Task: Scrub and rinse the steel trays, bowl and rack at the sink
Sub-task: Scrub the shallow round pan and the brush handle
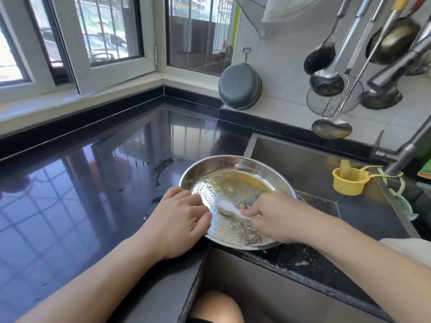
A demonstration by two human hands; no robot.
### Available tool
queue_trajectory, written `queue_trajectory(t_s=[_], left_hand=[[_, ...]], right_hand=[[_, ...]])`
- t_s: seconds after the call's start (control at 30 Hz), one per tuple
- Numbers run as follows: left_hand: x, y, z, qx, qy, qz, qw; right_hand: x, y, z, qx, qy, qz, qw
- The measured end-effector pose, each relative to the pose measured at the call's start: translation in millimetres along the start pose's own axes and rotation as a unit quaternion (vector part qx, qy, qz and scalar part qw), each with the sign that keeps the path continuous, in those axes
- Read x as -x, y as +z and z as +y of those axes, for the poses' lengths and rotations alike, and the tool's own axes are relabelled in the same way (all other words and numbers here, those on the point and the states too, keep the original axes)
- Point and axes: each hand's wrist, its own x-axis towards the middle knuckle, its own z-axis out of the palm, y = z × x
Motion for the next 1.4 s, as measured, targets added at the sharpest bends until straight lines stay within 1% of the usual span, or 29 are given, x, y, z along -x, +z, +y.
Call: queue_trajectory(t_s=[0.1,0.13,0.2,0.27,0.3,0.33,0.43,0.47,0.57,0.6,0.7,0.73,0.77,0.87,0.9,0.93,1.0,1.03,1.1,1.17,1.2,1.23,1.27,1.33,1.37,1.4], left_hand=[[-1,0,-1,0.0,0.002,-0.004,1.0],[0,1,-1,0.001,0.002,-0.005,1.0],[0,1,-1,0.006,0.002,-0.004,1.0],[-1,0,0,0.012,0.0,-0.001,1.0],[-2,0,0,0.013,-0.001,-0.001,1.0],[-2,0,0,0.013,-0.002,-0.002,1.0],[0,0,0,0.012,-0.002,0.0,1.0],[0,0,0,0.011,-0.002,0.0,1.0],[-1,1,0,0.013,-0.002,0.003,1.0],[-1,1,0,0.015,-0.002,0.002,1.0],[-1,1,0,0.021,-0.001,0.004,1.0],[-1,1,0,0.022,0.0,0.005,1.0],[0,1,0,0.021,0.0,0.006,1.0],[-1,1,-1,0.023,0.001,0.005,1.0],[-2,1,-1,0.024,0.0,0.002,1.0],[-2,0,-1,0.025,-0.001,-0.001,1.0],[-1,0,-1,0.029,-0.001,-0.005,1.0],[-1,-1,0,0.032,-0.002,-0.006,0.999],[0,-1,0,0.04,-0.001,-0.008,0.999],[-1,-3,0,0.044,-0.002,-0.01,0.999],[-2,-3,0,0.044,-0.002,-0.011,0.999],[-2,-4,0,0.043,-0.002,-0.014,0.999],[-2,-4,0,0.043,-0.002,-0.018,0.999],[-1,-4,0,0.048,-0.001,-0.017,0.999],[-1,-4,0,0.05,-0.001,-0.015,0.999],[-1,-3,0,0.052,-0.002,-0.016,0.998]], right_hand=[[-15,-15,15,0.06,0.089,0.048,0.993],[-19,-16,19,0.068,0.106,0.058,0.99],[-21,-12,15,0.043,0.077,0.051,0.995],[-20,-3,4,-0.019,0.017,0.018,1.0],[-19,-1,3,-0.024,0.009,0.008,1.0],[-21,-5,3,-0.005,0.023,0.017,1.0],[-25,-12,16,0.048,0.106,0.088,0.989],[-26,-10,16,0.047,0.107,0.088,0.989],[-25,-4,6,0.011,0.047,0.044,0.998],[-26,-5,6,0.005,0.046,0.038,0.998],[-32,-16,16,0.02,0.108,0.086,0.99],[-35,-15,18,0.028,0.115,0.094,0.988],[-34,-14,14,0.031,0.098,0.091,0.991],[-37,-5,-7,-0.001,0.012,0.05,0.999],[-41,-6,-8,-0.013,0.006,0.05,0.999],[-50,-10,-4,-0.012,0.017,0.063,0.998],[-60,-17,5,0.014,0.067,0.088,0.994],[-63,-18,8,0.033,0.078,0.091,0.992],[-68,-16,6,0.031,0.053,0.073,0.995],[-66,-12,-3,-0.034,0.009,0.029,0.999],[-65,-12,-5,-0.059,0.004,0.017,0.998],[-64,-15,-5,-0.065,0.012,0.021,0.998],[-65,-19,-2,-0.053,0.04,0.038,0.997],[-65,-23,6,-0.013,0.11,0.095,0.989],[-65,-22,7,0.002,0.126,0.113,0.986],[-66,-20,5,0.01,0.121,0.119,0.985]])
